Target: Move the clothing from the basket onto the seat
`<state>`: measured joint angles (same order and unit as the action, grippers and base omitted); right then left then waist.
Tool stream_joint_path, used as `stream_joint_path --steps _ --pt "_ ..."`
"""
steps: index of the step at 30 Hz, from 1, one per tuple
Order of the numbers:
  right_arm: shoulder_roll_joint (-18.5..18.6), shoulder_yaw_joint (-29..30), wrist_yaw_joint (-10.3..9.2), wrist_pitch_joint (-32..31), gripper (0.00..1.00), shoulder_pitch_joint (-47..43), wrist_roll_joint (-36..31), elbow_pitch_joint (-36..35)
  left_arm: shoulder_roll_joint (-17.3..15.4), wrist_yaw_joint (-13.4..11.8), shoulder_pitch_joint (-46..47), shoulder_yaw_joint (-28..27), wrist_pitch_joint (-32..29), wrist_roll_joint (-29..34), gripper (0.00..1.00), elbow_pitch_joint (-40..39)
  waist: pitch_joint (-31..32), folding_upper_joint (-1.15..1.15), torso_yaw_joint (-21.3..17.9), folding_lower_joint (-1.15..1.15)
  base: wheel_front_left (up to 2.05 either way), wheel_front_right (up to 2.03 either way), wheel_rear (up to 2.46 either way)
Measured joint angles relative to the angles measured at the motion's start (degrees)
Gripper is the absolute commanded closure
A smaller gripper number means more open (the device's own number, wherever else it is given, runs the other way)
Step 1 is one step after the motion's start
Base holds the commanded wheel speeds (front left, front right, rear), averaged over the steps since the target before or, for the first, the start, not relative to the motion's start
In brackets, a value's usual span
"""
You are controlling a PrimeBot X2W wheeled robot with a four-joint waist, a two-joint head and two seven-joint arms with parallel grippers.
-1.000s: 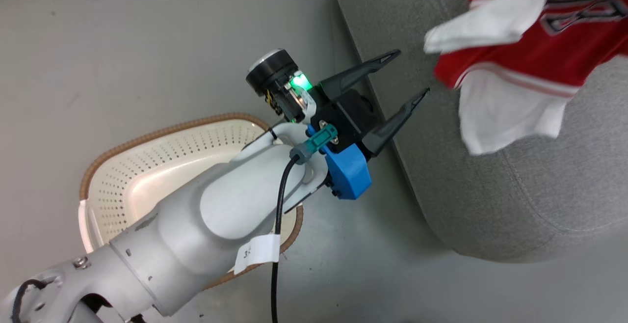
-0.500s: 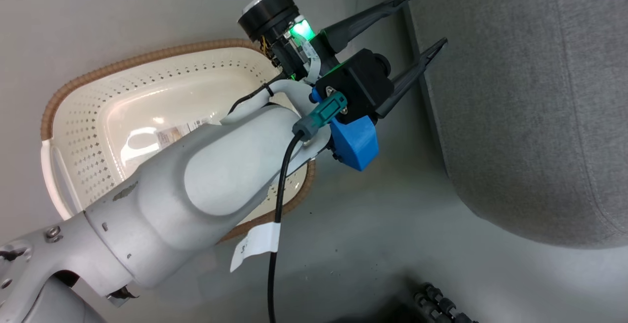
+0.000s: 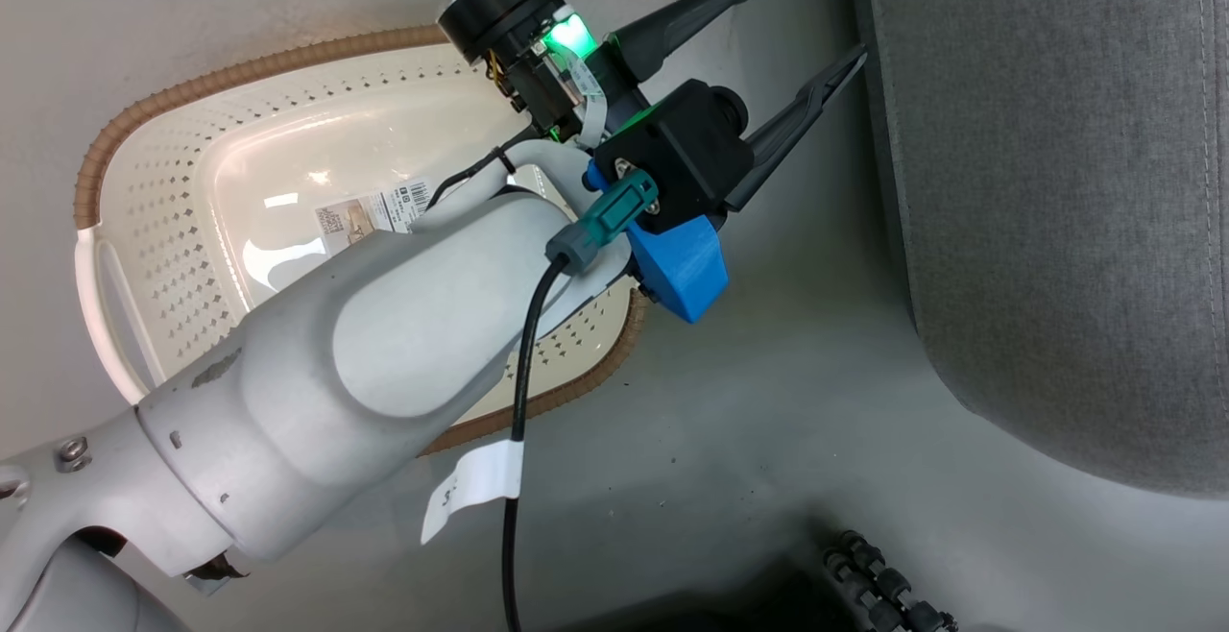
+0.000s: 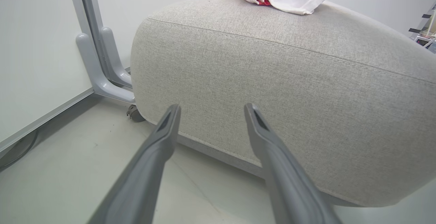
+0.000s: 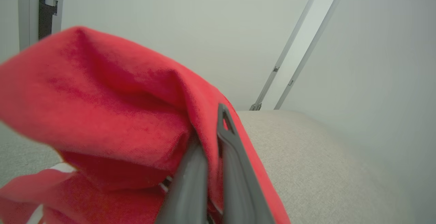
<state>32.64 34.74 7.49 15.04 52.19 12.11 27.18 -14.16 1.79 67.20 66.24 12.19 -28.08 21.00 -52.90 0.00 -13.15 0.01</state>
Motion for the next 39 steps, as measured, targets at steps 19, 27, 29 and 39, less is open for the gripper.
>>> stream_joint_path --steps 19,27,29,39 --pt "-7.9 -3.2 0.00 0.0 0.00 -9.9 -2.3 -5.0 0.4 -1.4 -2.8 -0.8 2.1 -1.5 0.00 0.6 4.9 0.00 0.0 -0.01 0.00 0.00 0.00" --pt "-12.7 -8.3 0.00 0.0 0.00 -19.1 -1.8 -12.4 0.8 -3.5 -9.9 -9.5 2.8 -2.9 0.00 -1.2 13.0 0.00 -0.2 -0.01 0.00 0.00 0.00" --pt "-13.1 -10.3 0.00 0.0 0.00 -20.8 -1.8 -13.7 0.6 -3.9 -12.4 -13.3 2.8 -2.0 0.00 -2.9 15.3 0.00 0.0 -0.01 0.00 0.00 0.00" --pt "-15.9 -20.0 0.00 0.0 0.00 -26.0 -2.4 -17.0 1.2 -4.8 -27.6 -32.6 2.8 5.6 0.00 -8.4 26.0 0.00 3.6 -0.02 0.00 0.00 0.00"
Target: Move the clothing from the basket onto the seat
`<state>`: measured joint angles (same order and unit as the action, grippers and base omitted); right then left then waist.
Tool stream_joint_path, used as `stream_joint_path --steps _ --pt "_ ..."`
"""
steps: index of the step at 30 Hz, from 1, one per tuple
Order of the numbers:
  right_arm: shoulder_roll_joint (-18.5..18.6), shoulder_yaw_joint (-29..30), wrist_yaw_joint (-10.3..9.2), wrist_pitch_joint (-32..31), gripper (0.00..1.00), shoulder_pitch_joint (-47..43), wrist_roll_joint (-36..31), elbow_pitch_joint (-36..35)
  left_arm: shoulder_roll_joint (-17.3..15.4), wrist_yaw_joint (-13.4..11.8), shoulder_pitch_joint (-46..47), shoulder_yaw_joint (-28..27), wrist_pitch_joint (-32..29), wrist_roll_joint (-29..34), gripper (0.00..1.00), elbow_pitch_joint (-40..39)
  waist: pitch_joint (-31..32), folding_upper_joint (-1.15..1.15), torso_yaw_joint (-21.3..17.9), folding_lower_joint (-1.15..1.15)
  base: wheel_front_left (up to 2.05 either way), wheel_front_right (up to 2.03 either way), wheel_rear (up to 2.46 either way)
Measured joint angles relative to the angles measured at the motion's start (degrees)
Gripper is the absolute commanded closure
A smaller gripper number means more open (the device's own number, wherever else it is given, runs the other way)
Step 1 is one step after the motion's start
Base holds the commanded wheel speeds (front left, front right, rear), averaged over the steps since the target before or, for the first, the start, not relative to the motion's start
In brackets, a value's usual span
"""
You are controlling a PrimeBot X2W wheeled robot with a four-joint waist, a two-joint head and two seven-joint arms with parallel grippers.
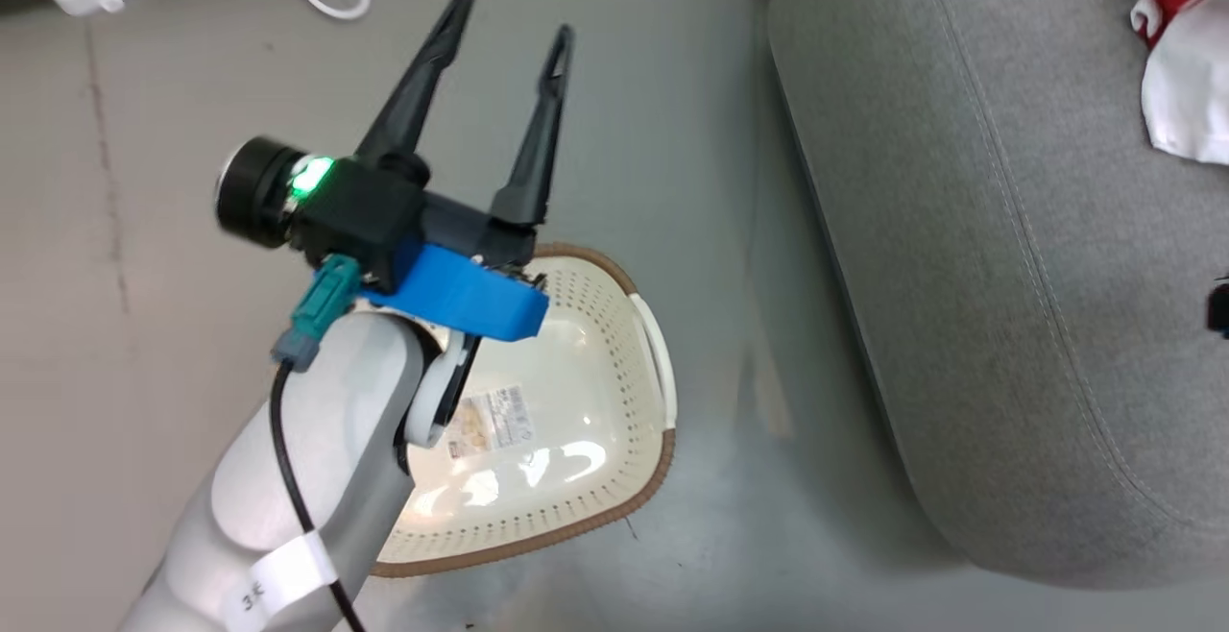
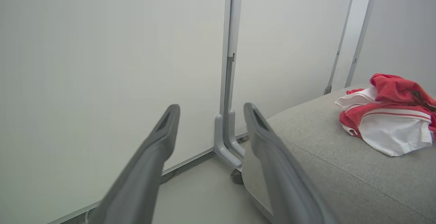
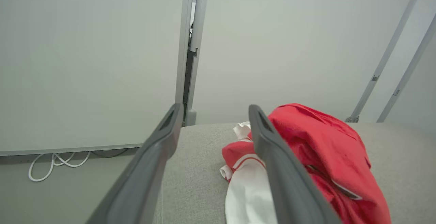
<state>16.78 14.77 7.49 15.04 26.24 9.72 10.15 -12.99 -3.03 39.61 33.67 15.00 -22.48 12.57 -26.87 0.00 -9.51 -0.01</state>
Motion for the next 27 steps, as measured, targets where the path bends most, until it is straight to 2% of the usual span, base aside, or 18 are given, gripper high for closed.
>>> stream_joint_path --steps 7,14,20,27 --pt "-1.9 -5.8 0.01 0.0 0.00 -0.7 0.0 -0.6 3.0 2.1 -8.1 -11.2 0.0 4.7 0.00 -1.3 5.4 0.00 4.0 0.00 0.00 0.00 0.00" --pt "-4.1 -10.4 0.00 0.0 0.00 -3.1 -0.1 -0.6 6.5 4.4 -15.6 -19.5 0.1 8.6 0.00 -1.5 10.8 0.00 7.4 0.00 0.00 0.00 0.00" --pt "-5.7 -12.6 0.00 0.0 0.00 -6.1 0.0 0.0 8.6 6.1 -20.9 -25.1 0.1 10.4 0.00 -1.7 15.2 0.00 9.7 -0.01 0.00 0.00 0.00" --pt "-7.7 -13.8 0.00 0.0 0.00 -10.1 0.7 0.1 9.7 7.6 -26.3 -29.0 0.1 11.5 0.00 -1.9 19.3 0.00 11.1 -0.01 0.00 0.00 0.00"
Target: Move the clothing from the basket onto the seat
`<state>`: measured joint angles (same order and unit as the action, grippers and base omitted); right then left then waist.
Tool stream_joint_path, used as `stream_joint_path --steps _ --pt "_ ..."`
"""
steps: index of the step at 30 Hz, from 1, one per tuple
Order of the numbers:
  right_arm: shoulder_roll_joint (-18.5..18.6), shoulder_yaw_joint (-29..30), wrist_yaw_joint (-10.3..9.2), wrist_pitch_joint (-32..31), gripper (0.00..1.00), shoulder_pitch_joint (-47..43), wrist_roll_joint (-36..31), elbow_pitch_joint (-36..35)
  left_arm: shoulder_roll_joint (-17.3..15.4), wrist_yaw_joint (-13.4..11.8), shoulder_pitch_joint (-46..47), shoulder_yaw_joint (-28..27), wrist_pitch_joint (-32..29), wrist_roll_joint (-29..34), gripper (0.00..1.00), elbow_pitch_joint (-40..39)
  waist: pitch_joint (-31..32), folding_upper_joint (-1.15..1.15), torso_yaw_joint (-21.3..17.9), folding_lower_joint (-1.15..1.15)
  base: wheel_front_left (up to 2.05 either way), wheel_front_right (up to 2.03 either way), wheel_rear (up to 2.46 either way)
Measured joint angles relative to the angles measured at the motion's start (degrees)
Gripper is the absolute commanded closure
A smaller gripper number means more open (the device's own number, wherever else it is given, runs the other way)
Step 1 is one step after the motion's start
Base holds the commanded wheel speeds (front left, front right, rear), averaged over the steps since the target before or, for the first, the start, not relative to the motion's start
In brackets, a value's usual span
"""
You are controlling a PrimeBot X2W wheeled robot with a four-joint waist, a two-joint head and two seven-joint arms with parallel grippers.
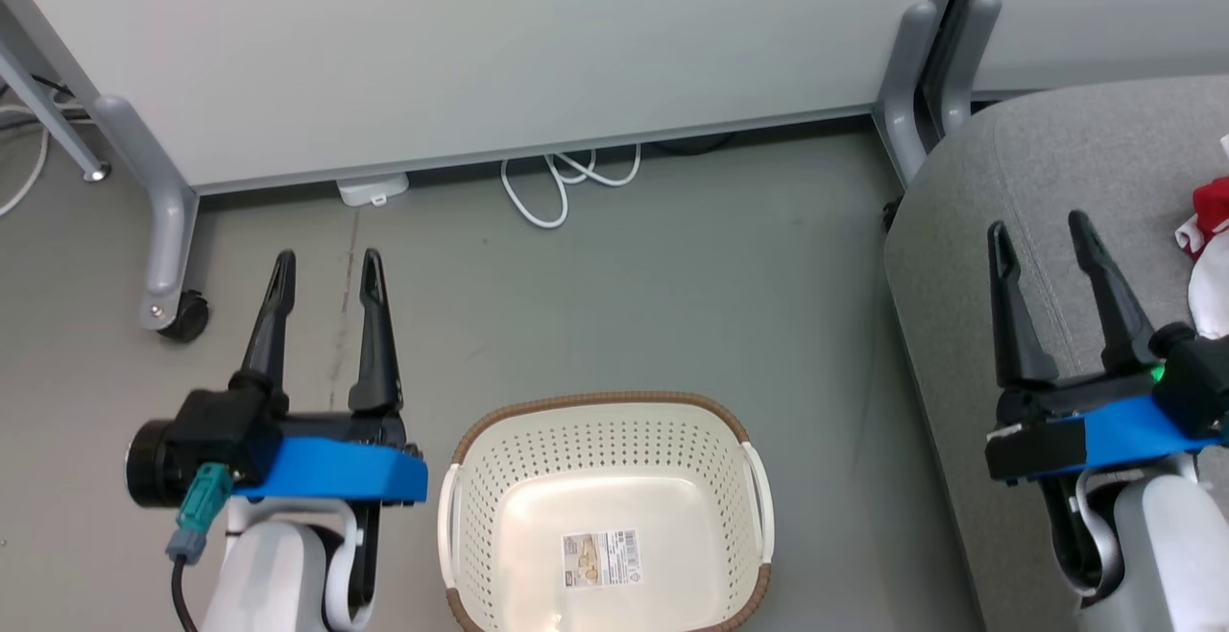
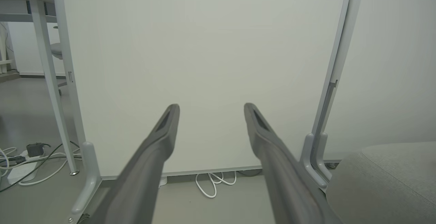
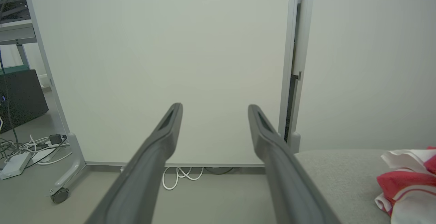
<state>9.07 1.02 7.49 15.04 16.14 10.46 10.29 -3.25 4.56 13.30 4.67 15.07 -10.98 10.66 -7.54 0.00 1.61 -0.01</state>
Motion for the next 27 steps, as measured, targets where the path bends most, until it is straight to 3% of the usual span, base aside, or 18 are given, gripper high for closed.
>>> stream_joint_path --steps 11,27 --pt "-2.0 -1.0 0.00 0.0 0.00 -6.3 0.9 0.2 0.3 0.9 -6.4 -1.5 0.0 -0.4 0.00 0.4 3.0 0.00 0.9 0.00 0.00 0.00 0.00" --pt "-4.3 1.2 0.00 0.0 0.00 -10.4 1.6 1.0 0.3 0.7 -8.2 -0.6 0.0 -2.2 0.00 2.0 4.1 0.00 2.6 0.01 0.00 0.00 0.00"
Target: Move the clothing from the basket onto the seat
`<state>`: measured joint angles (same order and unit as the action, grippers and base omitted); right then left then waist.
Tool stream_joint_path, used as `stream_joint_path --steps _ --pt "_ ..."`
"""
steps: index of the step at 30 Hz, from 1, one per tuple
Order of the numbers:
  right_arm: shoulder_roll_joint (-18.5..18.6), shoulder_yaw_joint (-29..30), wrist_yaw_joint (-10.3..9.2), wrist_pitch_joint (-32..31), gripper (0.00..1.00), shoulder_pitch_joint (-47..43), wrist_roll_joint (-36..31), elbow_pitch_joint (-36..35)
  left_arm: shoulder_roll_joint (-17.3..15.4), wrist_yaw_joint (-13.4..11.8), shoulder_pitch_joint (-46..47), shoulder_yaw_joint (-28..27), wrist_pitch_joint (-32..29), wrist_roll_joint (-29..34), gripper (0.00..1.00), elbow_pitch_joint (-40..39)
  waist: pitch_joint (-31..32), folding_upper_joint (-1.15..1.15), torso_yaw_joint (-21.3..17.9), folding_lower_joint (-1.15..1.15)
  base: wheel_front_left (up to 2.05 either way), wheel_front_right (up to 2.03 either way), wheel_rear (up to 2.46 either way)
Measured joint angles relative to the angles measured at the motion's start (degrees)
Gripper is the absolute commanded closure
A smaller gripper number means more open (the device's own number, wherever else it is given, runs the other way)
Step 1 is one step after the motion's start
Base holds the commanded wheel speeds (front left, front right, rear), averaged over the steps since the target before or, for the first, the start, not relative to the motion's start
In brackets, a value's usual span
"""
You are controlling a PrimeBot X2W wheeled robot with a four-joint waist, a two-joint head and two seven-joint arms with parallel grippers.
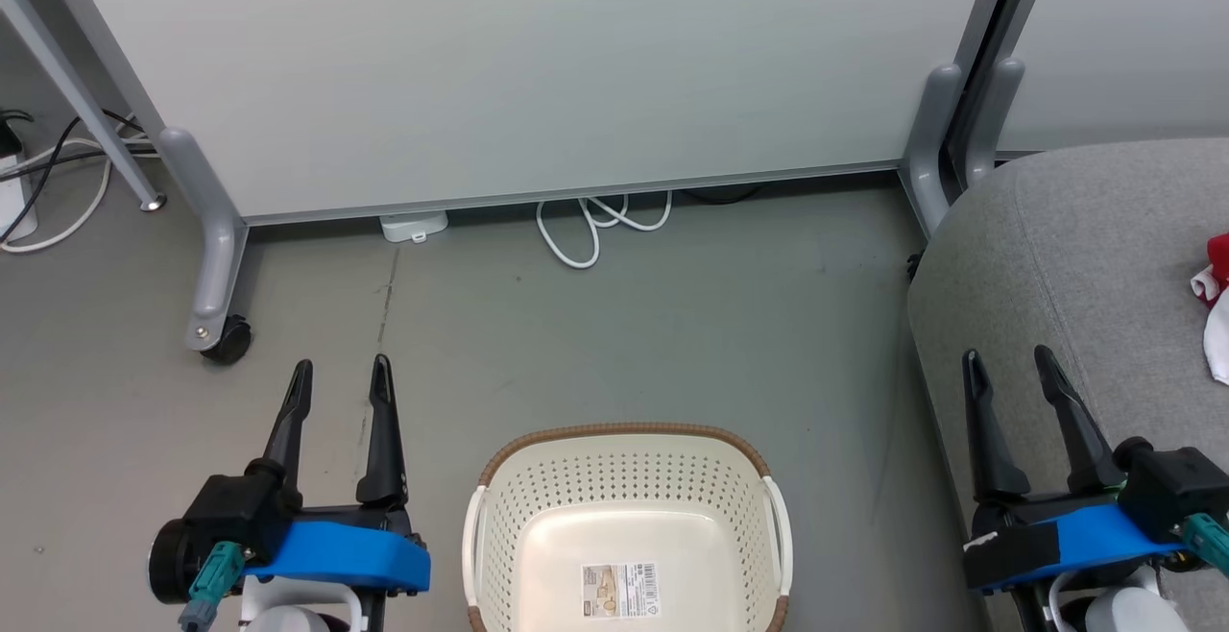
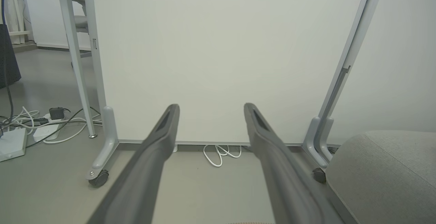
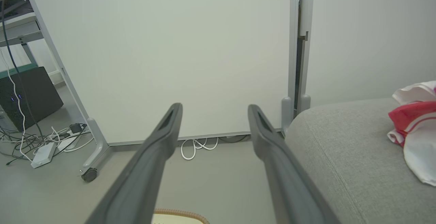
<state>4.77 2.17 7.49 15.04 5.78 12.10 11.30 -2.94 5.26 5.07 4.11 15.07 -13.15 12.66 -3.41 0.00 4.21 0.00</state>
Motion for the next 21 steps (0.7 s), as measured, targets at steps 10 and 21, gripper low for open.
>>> stream_joint_path --steps 10,21 --pt "-0.6 0.4 0.00 0.0 0.00 -0.7 0.0 0.1 0.0 -0.2 -0.3 0.2 0.0 0.0 0.00 0.3 0.3 0.00 0.2 0.00 0.00 0.00 0.00" --pt "-0.9 0.2 0.00 -0.4 1.00 -1.5 0.2 2.6 0.0 -0.2 -1.8 0.2 -0.4 0.0 1.00 2.8 0.1 0.00 0.2 0.00 0.00 0.00 0.00"
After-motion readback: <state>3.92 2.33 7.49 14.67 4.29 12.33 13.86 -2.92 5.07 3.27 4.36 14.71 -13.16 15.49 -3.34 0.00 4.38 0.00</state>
